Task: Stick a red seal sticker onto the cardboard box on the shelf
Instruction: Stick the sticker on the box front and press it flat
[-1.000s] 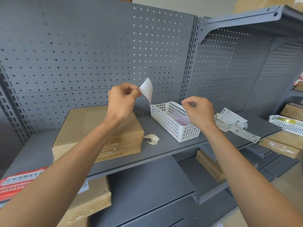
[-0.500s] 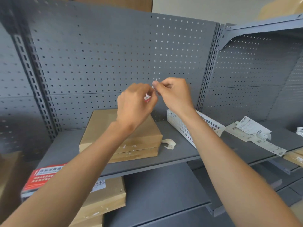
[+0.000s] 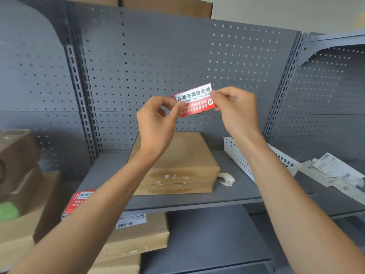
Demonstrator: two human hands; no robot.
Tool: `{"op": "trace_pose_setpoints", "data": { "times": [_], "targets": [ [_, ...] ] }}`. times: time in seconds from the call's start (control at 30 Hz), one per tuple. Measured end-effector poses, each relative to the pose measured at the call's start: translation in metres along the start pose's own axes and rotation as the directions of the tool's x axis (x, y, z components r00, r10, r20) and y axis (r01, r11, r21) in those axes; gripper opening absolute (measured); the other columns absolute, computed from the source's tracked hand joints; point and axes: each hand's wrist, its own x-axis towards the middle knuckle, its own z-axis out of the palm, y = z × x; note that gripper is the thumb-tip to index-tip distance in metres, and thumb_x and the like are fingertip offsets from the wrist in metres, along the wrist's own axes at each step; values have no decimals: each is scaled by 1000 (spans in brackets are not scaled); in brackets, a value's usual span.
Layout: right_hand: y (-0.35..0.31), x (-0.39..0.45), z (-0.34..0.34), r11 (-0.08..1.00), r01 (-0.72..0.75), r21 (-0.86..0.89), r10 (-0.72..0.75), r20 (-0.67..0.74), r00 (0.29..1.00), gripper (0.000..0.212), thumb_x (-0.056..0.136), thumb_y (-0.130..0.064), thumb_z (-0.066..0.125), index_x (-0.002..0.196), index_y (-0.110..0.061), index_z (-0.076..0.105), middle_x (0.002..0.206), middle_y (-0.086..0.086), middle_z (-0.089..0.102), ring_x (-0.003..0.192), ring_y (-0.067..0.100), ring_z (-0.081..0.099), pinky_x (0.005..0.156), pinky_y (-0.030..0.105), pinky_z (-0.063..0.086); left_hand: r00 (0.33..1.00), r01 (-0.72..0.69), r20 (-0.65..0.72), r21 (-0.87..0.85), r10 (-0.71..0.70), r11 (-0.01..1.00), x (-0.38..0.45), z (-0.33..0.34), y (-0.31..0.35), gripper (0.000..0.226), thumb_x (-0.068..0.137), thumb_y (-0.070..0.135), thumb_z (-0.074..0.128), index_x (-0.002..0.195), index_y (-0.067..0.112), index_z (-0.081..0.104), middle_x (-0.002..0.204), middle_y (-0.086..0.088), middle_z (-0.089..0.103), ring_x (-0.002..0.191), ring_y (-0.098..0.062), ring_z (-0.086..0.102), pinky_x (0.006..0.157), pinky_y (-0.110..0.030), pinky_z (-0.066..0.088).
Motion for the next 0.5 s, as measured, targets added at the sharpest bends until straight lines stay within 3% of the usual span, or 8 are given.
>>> {"op": "trace_pose_setpoints", "data": {
  "times": [0.17, 0.27, 0.4, 0.5],
  "targets": [
    [-9, -5, 8, 998, 35, 43, -34, -13, 999, 14, 92, -17, 67, 90, -9, 78, 84, -3, 78, 75, 2, 70, 72, 20, 54, 985, 172, 7, -124, -173, 977, 4, -10, -1, 18, 89, 37, 75, 81, 21, 71, 77, 10, 73, 58, -3, 53, 60, -20, 45],
    [-10, -8, 11, 998, 40, 42, -40, 0, 999, 15, 93, -17, 66, 90, -8, 77, 83, -5, 77, 74, 0, 69, 69, 16, 52, 983, 186, 32, -161, -183, 969, 5, -15, -1, 14, 90, 32, 74, 81, 21, 73, 79, 7, 75, 65, -9, 59, 66, -30, 51],
    [-7, -12, 11, 998, 53, 39, -52, -6, 999, 14, 93, -16, 67, 91, -7, 77, 84, -4, 77, 75, 0, 69, 68, 14, 51, 983, 176, 87, -168, -163, 970, 3, -23, -1, 14, 92, 27, 72, 79, 22, 73, 75, 12, 73, 63, -4, 54, 65, -22, 45],
    [-1, -18, 8, 999, 54, 1, -54, 16, 998, 14, 94, -17, 67, 91, -9, 77, 88, -3, 79, 83, 7, 74, 72, 18, 55, 981, 167, 123, -154, -148, 974, -1, -31, -3, 13, 92, 26, 71, 80, 22, 74, 79, 11, 75, 71, -5, 58, 75, -23, 50]
  ]
}}
